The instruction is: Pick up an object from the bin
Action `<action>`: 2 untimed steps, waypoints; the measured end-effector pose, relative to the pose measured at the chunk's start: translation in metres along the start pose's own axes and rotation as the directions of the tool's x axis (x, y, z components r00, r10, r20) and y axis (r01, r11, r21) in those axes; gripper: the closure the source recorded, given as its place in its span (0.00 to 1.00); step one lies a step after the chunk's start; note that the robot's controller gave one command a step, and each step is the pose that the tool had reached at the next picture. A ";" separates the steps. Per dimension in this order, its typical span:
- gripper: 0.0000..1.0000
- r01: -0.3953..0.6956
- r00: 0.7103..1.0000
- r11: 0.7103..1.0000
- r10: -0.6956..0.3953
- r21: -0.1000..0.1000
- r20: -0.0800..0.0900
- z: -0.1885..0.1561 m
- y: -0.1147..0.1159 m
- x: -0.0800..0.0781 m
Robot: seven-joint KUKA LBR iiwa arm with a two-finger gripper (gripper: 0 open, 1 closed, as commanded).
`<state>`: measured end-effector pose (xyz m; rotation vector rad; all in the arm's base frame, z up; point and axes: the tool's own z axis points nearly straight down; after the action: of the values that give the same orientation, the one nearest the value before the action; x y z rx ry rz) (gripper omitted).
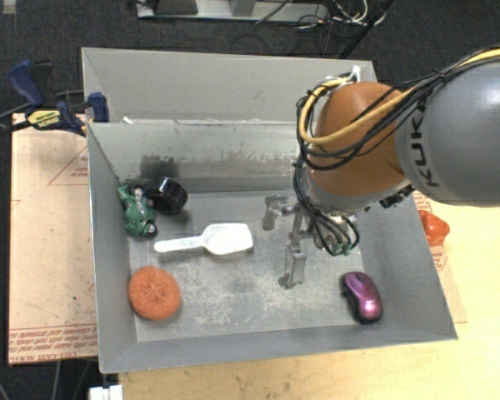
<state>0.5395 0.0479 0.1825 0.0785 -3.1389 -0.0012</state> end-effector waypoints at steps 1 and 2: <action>0.00 0.162 0.987 0.987 -0.162 -0.003 0.004 0.015 0.001 -0.022; 0.00 0.175 0.984 0.984 -0.175 0.004 0.012 0.040 0.011 -0.043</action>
Offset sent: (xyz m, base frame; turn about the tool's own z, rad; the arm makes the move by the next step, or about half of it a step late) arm 0.0515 0.0372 -0.0681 -0.1916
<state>0.5818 0.0609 0.1423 0.3559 -3.1320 0.0030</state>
